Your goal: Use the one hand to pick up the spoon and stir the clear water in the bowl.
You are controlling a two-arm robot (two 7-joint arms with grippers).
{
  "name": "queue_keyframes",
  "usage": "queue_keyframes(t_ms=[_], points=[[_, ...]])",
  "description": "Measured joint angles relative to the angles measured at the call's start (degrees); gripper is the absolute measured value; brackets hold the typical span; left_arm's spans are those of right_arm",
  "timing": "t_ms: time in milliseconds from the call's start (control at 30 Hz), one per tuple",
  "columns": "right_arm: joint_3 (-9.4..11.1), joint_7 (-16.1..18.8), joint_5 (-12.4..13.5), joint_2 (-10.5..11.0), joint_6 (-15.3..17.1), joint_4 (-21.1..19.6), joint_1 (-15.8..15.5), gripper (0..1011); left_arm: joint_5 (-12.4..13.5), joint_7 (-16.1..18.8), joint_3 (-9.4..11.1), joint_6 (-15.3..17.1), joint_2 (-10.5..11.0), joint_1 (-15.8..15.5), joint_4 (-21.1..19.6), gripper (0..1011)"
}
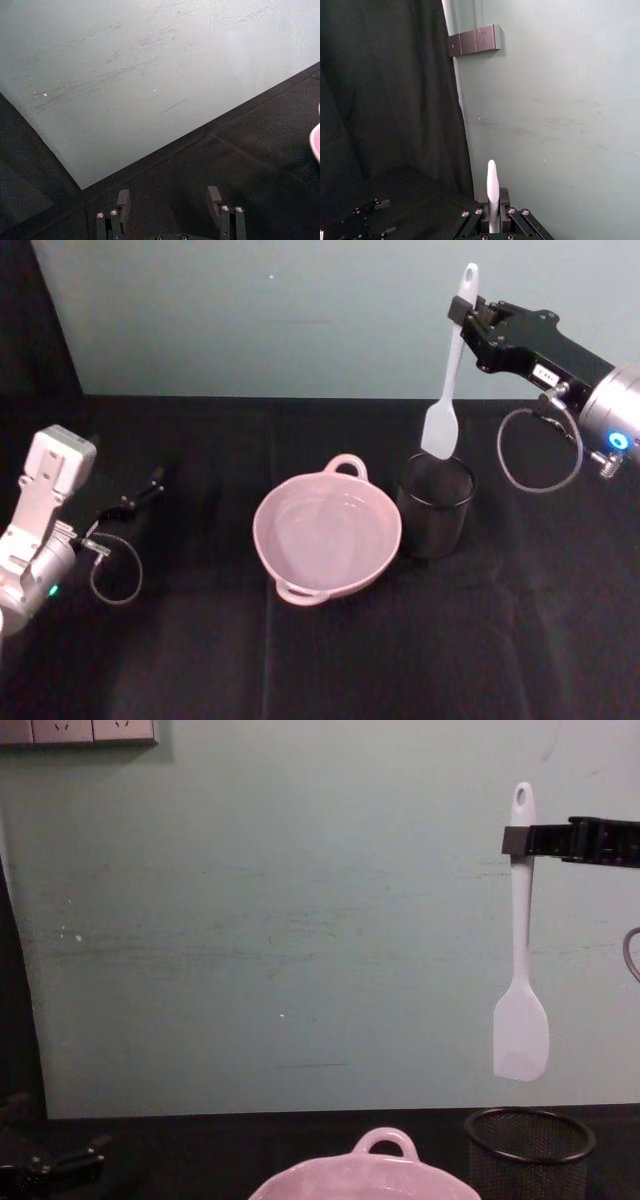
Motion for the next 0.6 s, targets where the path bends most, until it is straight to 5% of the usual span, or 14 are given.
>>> queue_keyframes(t_ms=[600], points=[[0.05,0.05,0.09,-0.06,-0.22,0.20,-0.09,125,0.00,0.00,0.00,0.00,0.00,0.00,0.00,1011]])
